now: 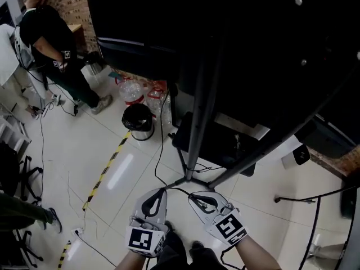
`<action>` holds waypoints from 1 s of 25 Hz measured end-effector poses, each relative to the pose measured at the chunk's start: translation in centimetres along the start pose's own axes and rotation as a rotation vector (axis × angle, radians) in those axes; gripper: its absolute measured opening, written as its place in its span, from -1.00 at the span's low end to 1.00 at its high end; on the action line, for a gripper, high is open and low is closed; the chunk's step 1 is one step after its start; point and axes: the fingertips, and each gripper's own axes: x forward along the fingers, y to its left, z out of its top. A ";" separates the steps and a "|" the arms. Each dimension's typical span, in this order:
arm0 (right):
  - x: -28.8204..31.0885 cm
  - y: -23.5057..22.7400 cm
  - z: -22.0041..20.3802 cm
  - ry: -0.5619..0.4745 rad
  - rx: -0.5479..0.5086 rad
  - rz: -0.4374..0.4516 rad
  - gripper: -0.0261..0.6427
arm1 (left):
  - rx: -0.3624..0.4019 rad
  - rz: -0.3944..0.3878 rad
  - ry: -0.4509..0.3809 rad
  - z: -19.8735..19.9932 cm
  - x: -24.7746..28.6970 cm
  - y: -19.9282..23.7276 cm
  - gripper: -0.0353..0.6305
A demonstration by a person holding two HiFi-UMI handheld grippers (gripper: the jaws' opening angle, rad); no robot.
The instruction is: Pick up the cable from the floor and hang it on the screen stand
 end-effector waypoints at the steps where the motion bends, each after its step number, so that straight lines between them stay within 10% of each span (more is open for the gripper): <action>1: -0.6 -0.1 1.3 -0.016 -0.004 -0.012 -0.83 | -0.006 -0.015 0.004 1.1 -0.1 -0.2 -0.88; 12: -8.2 -4.3 18.4 -0.187 -0.174 -0.252 -0.83 | -0.028 -0.320 -0.008 11.8 1.4 -3.1 -0.88; 25: -14.2 -8.7 28.6 -0.350 -0.252 -0.529 -0.83 | 0.027 -0.440 -0.172 24.6 5.8 -6.4 -0.88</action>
